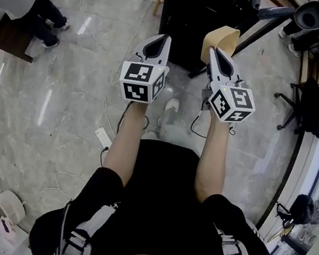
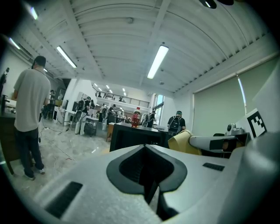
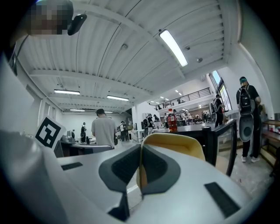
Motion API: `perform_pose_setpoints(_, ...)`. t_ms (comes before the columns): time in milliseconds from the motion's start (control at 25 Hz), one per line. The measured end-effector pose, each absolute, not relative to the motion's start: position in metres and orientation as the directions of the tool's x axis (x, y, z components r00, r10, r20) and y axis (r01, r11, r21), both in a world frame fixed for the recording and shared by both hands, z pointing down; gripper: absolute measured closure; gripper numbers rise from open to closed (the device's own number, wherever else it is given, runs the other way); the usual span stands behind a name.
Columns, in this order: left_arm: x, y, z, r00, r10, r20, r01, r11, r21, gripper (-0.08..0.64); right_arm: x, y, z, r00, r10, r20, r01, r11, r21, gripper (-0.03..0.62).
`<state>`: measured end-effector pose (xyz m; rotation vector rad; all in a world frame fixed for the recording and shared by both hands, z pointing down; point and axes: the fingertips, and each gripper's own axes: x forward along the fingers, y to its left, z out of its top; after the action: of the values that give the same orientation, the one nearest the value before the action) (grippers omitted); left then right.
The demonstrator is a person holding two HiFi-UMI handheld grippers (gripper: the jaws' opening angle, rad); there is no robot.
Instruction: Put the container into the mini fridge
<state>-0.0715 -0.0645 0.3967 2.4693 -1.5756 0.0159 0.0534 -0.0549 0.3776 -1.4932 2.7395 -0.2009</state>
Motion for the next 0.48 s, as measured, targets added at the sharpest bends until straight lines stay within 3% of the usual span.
perform_pose_setpoints(480, -0.056, -0.176, 0.412, 0.405, -0.902, 0.151, -0.908, -0.378, 0.181, 0.549, 0.042, -0.168, 0.393, -0.629, -0.770, 0.107, -0.777, 0.625, -0.067, 0.574)
